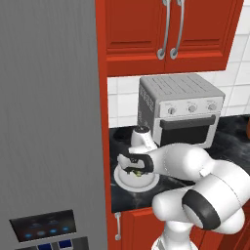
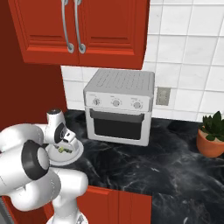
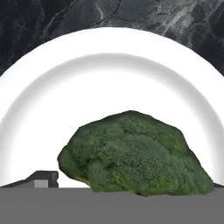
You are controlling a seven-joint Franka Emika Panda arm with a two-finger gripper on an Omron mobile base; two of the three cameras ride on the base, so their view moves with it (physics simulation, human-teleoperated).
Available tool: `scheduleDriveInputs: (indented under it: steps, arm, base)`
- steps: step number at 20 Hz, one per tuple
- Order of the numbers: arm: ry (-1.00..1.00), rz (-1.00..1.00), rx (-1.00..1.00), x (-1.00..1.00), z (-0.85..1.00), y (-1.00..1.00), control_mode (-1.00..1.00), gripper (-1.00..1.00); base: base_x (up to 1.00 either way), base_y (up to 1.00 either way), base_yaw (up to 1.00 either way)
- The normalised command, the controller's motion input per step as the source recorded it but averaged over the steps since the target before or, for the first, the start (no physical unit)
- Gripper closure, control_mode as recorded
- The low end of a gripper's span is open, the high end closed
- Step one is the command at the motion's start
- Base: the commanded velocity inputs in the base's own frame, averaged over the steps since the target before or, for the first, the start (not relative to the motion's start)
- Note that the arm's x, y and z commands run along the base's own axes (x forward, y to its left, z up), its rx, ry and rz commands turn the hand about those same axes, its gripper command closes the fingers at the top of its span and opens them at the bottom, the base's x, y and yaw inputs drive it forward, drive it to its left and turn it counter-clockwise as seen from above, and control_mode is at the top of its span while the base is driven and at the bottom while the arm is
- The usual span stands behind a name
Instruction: Place the broccoli on the bottom rack of the oven.
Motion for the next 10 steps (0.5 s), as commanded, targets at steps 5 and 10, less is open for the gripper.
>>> scheduleDriveInputs:
  steps: [5,10]
  arm:
    - [0.0,-0.04,0.0,0.0,-0.17,0.0,-1.0,1.0]
    - [0.0,-0.06,0.0,0.0,0.0,0.0,-1.0,1.0]
  base:
    - [0.0,0.0,0.0]
    - [0.0,0.0,0.0]
